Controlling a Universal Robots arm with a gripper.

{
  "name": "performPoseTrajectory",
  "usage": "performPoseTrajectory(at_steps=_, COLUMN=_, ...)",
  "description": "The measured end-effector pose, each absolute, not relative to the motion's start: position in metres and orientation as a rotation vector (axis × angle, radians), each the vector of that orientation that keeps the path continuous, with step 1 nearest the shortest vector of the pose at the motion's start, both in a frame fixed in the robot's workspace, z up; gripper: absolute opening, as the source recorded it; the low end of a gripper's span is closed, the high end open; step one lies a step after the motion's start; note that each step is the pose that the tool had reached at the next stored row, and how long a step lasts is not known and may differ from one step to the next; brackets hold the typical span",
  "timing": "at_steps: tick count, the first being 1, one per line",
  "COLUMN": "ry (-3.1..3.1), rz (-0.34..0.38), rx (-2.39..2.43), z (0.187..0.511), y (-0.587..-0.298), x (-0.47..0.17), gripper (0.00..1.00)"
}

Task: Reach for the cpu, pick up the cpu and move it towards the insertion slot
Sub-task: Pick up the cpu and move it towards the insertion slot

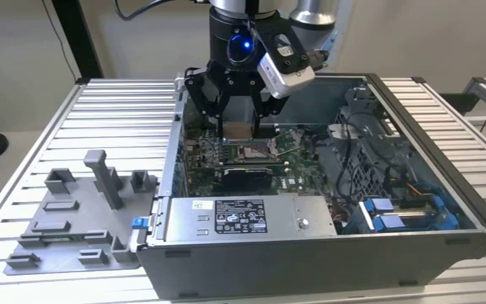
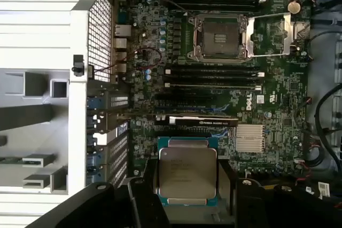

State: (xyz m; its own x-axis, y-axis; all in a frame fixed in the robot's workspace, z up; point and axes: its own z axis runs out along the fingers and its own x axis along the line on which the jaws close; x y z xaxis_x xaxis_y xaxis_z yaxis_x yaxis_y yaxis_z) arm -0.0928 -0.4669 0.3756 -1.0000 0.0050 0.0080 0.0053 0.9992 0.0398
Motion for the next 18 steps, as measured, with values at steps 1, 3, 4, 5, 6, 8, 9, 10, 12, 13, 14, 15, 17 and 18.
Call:
performPoseTrajectory(at_steps=1, ry=-3.133, rz=-0.062, rx=-0.008, z=0.376, y=-0.467, x=-0.091, gripper=0.00)
performPoseTrajectory(at_steps=3, ry=-3.133, rz=-0.063, rx=-0.008, z=0.376, y=-0.467, x=-0.088, gripper=0.00)
performPoseTrajectory(at_steps=4, ry=-3.133, rz=-0.063, rx=-0.008, z=0.376, y=-0.467, x=-0.086, gripper=0.00)
performPoseTrajectory(at_steps=5, ry=-3.133, rz=-0.063, rx=-0.008, z=0.376, y=-0.467, x=-0.084, gripper=0.00)
performPoseTrajectory(at_steps=6, ry=-3.133, rz=-0.063, rx=-0.008, z=0.376, y=-0.467, x=-0.082, gripper=0.00)
performPoseTrajectory(at_steps=8, ry=-3.133, rz=-0.062, rx=-0.008, z=0.376, y=-0.467, x=-0.079, gripper=0.00)
performPoseTrajectory(at_steps=9, ry=-3.133, rz=-0.062, rx=-0.008, z=0.376, y=-0.467, x=-0.077, gripper=0.00)
performPoseTrajectory(at_steps=10, ry=-3.133, rz=-0.062, rx=-0.008, z=0.376, y=-0.467, x=-0.075, gripper=0.00)
performPoseTrajectory(at_steps=12, ry=-3.133, rz=-0.063, rx=-0.008, z=0.376, y=-0.467, x=-0.072, gripper=0.00)
performPoseTrajectory(at_steps=13, ry=-3.133, rz=-0.063, rx=-0.008, z=0.376, y=-0.467, x=-0.071, gripper=0.00)
performPoseTrajectory(at_steps=14, ry=-3.133, rz=-0.062, rx=-0.008, z=0.376, y=-0.467, x=-0.069, gripper=0.00)
performPoseTrajectory(at_steps=15, ry=-3.133, rz=-0.062, rx=-0.008, z=0.376, y=-0.467, x=-0.068, gripper=0.00)
performPoseTrajectory(at_steps=17, ry=-3.133, rz=-0.062, rx=-0.008, z=0.376, y=-0.467, x=-0.065, gripper=0.00)
performPoseTrajectory(at_steps=18, ry=-3.133, rz=-0.062, rx=-0.008, z=0.376, y=-0.467, x=-0.063, gripper=0.00)
